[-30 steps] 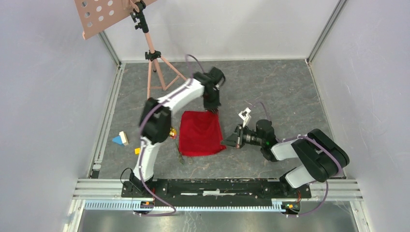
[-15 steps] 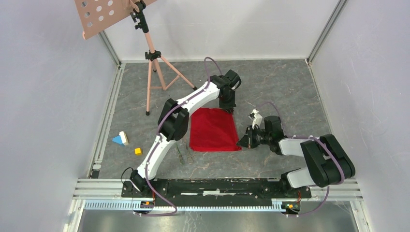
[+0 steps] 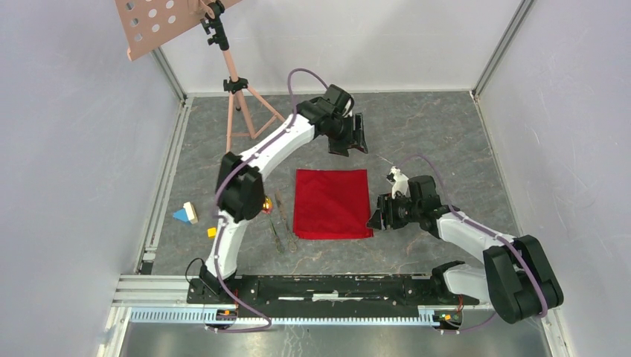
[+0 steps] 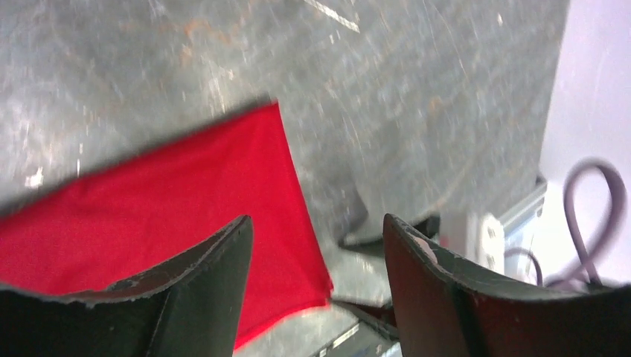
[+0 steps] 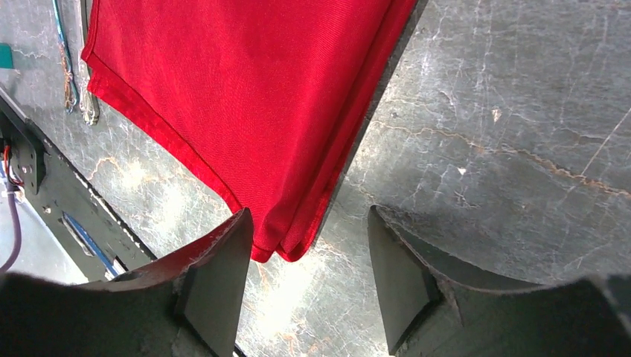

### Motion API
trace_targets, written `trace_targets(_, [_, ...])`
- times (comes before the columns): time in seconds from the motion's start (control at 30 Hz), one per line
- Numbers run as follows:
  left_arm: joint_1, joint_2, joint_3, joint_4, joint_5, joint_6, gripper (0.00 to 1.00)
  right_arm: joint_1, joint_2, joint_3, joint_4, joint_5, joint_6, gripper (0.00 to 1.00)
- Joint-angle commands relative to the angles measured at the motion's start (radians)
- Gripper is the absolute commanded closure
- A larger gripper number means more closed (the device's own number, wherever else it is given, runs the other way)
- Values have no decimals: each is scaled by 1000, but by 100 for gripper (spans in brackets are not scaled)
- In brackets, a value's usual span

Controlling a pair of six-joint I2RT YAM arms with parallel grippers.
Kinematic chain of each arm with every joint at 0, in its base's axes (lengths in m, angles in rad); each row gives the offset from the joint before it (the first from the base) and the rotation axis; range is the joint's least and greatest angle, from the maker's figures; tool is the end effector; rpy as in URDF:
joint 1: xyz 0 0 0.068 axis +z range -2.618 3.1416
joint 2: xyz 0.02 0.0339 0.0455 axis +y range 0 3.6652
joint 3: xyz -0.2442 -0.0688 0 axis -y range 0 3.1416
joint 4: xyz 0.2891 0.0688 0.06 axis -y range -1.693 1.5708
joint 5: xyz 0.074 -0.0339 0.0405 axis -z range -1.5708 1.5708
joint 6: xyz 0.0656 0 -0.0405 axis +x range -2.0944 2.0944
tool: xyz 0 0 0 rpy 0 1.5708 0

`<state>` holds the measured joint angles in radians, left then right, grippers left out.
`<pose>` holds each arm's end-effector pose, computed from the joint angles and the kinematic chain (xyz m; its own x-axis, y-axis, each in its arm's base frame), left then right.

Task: Fold the napkin into a case and place the utensils inside
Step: Smooth out the lower triangle-folded napkin at the center of the board.

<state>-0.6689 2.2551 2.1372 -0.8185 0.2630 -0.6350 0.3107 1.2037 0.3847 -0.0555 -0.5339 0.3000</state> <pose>0.4208 -0.3544 0.2177 -0.9356 0.0094 -0.3529 0.2046 0.8292 -0.5201 0.2348 0.1104 0.0711 -0.8675 -0.0114 -0.4974 -0.3324 0.7570 0.5625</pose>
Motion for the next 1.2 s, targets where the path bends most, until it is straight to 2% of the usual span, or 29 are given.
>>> trace_targets(0.0, [0,-273,-212,56,69,102,28,55,-3,19,-83,114,12,34])
trace_targets(0.13, [21,-453,-497,126,85,105,28,137,-8,35,-118,221,59,33])
trace_targets(0.3, [44,-624,-755,194,87,93,28,286,27,87,-257,478,82,38])
trace_targets(0.43, [82,-681,-859,224,97,84,28,312,47,75,-323,607,91,64])
trace_targets(0.5, [103,-692,-893,245,115,77,28,312,32,68,-354,675,92,72])
trace_targets(0.63, [148,-681,-939,299,144,36,30,312,2,75,-346,674,84,78])
trace_targets(0.7, [174,-658,-954,333,156,-4,30,310,-3,106,-315,632,73,71])
trace_targets(0.77, [207,-627,-963,372,162,-40,32,292,6,154,-289,599,57,49])
trace_targets(0.83, [243,-602,-973,405,162,-76,35,221,41,205,-261,540,29,38])
trace_targets(1.0, [305,-550,-985,456,133,-130,38,70,194,321,-89,301,-26,31])
trace_targets(1.17, [323,-476,-976,484,119,-161,44,8,413,481,1,213,-5,31])
